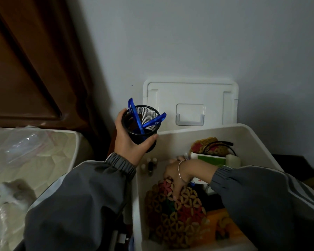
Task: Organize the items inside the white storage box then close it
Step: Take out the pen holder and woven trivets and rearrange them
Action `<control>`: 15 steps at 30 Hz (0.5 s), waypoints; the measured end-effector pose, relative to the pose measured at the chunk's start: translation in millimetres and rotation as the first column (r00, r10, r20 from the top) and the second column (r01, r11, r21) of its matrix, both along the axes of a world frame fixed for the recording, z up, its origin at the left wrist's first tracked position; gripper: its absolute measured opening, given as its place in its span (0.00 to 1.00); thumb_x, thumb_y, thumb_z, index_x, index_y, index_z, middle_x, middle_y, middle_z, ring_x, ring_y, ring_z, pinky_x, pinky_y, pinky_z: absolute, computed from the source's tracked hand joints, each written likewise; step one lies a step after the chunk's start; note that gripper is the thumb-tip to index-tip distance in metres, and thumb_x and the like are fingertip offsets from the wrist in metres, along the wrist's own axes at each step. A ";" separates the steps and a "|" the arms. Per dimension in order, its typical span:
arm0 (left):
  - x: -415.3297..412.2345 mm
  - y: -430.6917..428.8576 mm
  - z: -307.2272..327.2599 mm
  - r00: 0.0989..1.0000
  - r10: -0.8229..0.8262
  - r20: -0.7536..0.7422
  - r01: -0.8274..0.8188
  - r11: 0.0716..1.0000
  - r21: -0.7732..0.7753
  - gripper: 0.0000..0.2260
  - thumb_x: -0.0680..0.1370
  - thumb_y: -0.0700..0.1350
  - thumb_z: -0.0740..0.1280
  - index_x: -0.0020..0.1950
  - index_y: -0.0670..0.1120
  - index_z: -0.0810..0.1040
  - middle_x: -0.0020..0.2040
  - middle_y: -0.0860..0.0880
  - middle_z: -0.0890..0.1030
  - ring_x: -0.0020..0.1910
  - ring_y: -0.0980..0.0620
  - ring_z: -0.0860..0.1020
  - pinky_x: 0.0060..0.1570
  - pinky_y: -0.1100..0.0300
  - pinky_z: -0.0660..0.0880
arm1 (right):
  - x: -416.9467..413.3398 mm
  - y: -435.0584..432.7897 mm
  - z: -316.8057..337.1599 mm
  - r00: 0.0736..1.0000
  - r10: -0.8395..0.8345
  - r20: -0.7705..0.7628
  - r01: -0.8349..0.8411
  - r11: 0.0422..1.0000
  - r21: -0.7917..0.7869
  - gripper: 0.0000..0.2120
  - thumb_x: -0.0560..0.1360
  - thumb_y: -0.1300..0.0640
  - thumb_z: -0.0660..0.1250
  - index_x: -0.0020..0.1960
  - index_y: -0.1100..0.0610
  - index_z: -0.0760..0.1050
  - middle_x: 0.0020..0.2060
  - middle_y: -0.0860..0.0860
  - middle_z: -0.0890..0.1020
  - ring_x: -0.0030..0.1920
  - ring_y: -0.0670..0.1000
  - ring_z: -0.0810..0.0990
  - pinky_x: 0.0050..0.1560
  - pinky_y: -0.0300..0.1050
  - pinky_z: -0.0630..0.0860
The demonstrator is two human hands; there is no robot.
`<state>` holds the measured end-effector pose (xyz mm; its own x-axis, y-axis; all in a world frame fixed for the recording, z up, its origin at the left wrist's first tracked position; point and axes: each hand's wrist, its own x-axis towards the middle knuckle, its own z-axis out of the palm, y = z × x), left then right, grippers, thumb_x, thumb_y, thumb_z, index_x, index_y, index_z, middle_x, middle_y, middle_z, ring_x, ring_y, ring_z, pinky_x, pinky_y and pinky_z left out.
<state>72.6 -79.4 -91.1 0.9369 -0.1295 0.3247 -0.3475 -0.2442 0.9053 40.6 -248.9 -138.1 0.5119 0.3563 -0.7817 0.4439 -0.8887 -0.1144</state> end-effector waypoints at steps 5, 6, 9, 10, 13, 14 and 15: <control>0.3 1.2 -0.7 1.000 0.011 -0.002 -0.011 1.000 0.021 0.45 0.63 0.46 0.78 0.73 0.48 0.55 0.64 0.55 0.66 0.62 0.64 0.67 0.57 0.82 0.63 | -14.8 -6.6 10.5 0.994 0.074 0.075 -0.077 0.996 0.048 0.36 0.66 0.41 0.73 0.68 0.54 0.64 0.62 0.54 0.72 0.64 0.55 0.65 0.61 0.49 0.63; 0.9 1.6 -0.2 1.000 0.009 -0.001 -0.009 1.000 0.023 0.45 0.63 0.46 0.78 0.73 0.48 0.55 0.65 0.55 0.66 0.62 0.63 0.67 0.56 0.82 0.64 | -16.6 -7.4 13.8 0.993 0.065 0.096 -0.072 0.995 0.071 0.35 0.66 0.42 0.73 0.67 0.53 0.64 0.61 0.54 0.73 0.63 0.55 0.66 0.59 0.49 0.61; 2.0 2.8 2.5 1.000 -0.001 -0.011 0.001 1.000 0.028 0.44 0.63 0.46 0.78 0.72 0.50 0.56 0.64 0.55 0.66 0.63 0.60 0.68 0.56 0.80 0.66 | -22.9 -8.2 26.7 0.981 0.060 0.186 -0.089 0.984 0.152 0.30 0.67 0.46 0.73 0.64 0.50 0.65 0.57 0.54 0.75 0.61 0.54 0.66 0.61 0.50 0.59; 2.2 3.7 3.6 1.000 -0.001 -0.018 0.002 1.000 0.025 0.44 0.63 0.46 0.78 0.72 0.50 0.56 0.64 0.55 0.67 0.63 0.59 0.69 0.57 0.78 0.66 | -25.7 -8.4 31.6 0.975 0.062 0.215 -0.102 0.978 0.183 0.28 0.68 0.47 0.73 0.63 0.50 0.66 0.56 0.53 0.75 0.60 0.53 0.67 0.61 0.50 0.59; 2.0 4.9 8.1 0.999 0.009 -0.038 -0.008 1.000 0.016 0.43 0.62 0.46 0.79 0.70 0.51 0.58 0.64 0.55 0.68 0.63 0.56 0.70 0.58 0.70 0.67 | -37.9 -14.0 47.4 0.963 0.057 0.263 -0.123 0.962 0.243 0.23 0.69 0.51 0.72 0.61 0.51 0.70 0.55 0.53 0.76 0.59 0.53 0.69 0.61 0.51 0.65; 0.8 4.3 10.3 0.999 0.013 -0.048 -0.012 1.000 0.015 0.43 0.62 0.47 0.79 0.70 0.52 0.59 0.63 0.56 0.69 0.62 0.57 0.70 0.56 0.71 0.67 | -43.4 -18.3 52.1 0.963 0.047 0.266 -0.116 0.961 0.249 0.22 0.70 0.52 0.71 0.61 0.51 0.70 0.55 0.53 0.76 0.59 0.54 0.70 0.60 0.52 0.67; -1.2 3.5 12.7 0.998 0.012 -0.060 -0.011 1.000 0.011 0.42 0.61 0.48 0.79 0.69 0.53 0.59 0.62 0.58 0.69 0.61 0.59 0.71 0.54 0.74 0.67 | -49.3 -23.5 56.1 0.963 0.038 0.266 -0.108 0.961 0.254 0.21 0.71 0.53 0.71 0.61 0.52 0.70 0.55 0.53 0.76 0.59 0.54 0.70 0.58 0.52 0.69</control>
<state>71.4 -75.9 -78.4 0.9563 -0.1217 0.2660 -0.2893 -0.2578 0.9219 -8.7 -272.4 -82.0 0.6470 0.5756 -0.5001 0.5515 -0.8062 -0.2144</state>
